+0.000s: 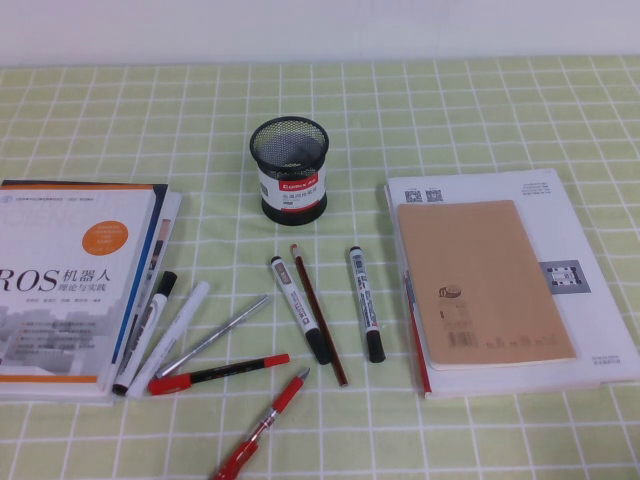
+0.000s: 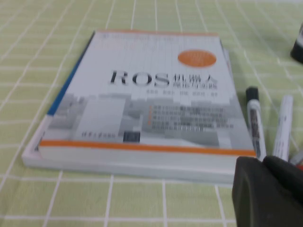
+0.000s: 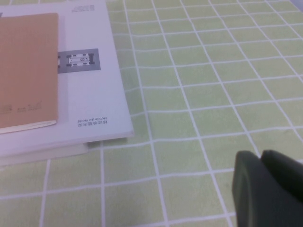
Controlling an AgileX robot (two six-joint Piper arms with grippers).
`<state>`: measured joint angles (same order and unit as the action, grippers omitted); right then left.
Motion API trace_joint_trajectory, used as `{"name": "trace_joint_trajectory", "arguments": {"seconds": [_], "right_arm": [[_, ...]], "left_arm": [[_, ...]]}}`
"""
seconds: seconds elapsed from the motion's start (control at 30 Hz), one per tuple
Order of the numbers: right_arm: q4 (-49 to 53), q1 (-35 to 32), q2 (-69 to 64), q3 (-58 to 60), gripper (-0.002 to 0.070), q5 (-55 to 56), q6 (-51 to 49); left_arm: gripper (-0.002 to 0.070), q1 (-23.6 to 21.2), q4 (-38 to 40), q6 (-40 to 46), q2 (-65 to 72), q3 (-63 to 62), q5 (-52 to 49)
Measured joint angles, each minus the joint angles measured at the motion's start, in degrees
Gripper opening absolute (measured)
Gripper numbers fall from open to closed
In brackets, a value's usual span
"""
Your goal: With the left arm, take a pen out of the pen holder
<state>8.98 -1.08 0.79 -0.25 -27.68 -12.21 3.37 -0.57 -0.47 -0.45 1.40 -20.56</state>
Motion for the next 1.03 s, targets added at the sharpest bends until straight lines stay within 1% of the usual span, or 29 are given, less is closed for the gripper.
{"name": "trace_joint_trajectory", "arguments": {"seconds": [1.03], "right_arm": [[0.0,0.0,0.0,0.0,-0.0013,0.0,0.0]], "left_arm": [[0.0,0.0,-0.2,0.0,0.0,0.0,-1.4]]}}
